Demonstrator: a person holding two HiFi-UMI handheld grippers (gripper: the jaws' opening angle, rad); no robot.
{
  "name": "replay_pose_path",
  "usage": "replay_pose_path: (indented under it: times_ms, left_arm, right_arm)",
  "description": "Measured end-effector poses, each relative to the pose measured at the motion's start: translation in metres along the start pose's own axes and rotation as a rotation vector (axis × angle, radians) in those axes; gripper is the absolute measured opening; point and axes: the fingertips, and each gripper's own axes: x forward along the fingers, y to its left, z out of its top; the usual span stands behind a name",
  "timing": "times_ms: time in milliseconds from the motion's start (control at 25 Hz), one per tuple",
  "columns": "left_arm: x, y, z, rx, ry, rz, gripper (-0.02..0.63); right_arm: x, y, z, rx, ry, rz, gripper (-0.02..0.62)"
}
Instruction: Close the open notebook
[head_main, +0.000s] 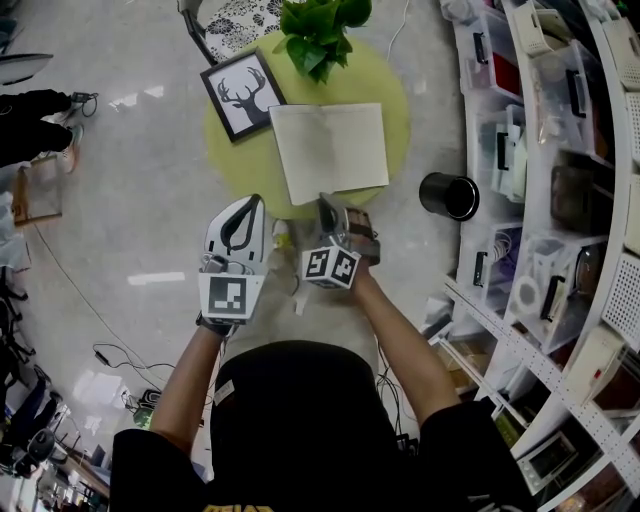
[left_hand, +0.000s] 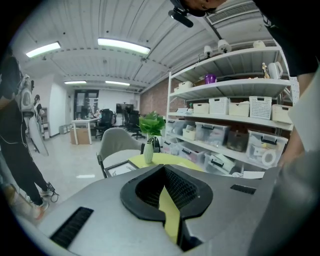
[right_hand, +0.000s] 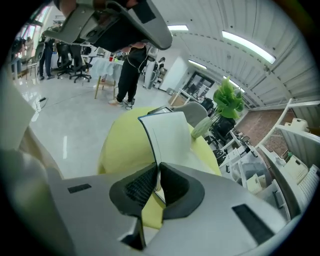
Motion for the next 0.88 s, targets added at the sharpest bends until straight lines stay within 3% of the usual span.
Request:
replay_pose_path:
  times_ms: [880]
  left_arm:
    - [0.003,0.002,-0.012,-0.006,0.033,-0.004,0.018]
  right_arm:
    - [-0.008,-0.018,-0.014,0.282,0.082,0.013,0.018]
